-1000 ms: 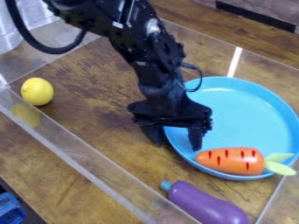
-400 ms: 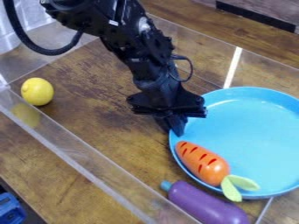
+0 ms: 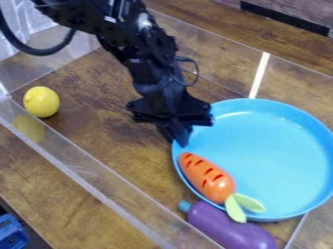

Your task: Move the carrot to the right side

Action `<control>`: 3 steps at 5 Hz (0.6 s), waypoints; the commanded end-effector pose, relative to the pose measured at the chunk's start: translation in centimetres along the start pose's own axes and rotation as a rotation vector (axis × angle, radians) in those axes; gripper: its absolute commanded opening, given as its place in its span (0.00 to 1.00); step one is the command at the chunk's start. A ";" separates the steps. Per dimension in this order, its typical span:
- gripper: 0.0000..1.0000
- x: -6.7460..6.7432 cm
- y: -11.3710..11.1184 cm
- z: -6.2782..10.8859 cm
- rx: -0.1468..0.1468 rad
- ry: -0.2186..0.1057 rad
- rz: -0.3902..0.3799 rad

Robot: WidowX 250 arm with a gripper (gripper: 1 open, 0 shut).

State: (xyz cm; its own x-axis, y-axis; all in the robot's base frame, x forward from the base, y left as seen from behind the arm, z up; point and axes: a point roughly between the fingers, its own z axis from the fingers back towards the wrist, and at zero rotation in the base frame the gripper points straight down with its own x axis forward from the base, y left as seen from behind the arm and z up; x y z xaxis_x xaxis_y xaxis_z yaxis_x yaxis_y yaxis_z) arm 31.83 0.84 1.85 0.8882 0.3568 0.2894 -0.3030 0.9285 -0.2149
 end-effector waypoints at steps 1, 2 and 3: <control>0.00 -0.4 4.4 0.3 0.051 0.034 0.027; 0.00 0.0 7.0 1.0 0.081 0.034 0.076; 0.00 0.4 10.0 1.6 0.094 0.029 0.134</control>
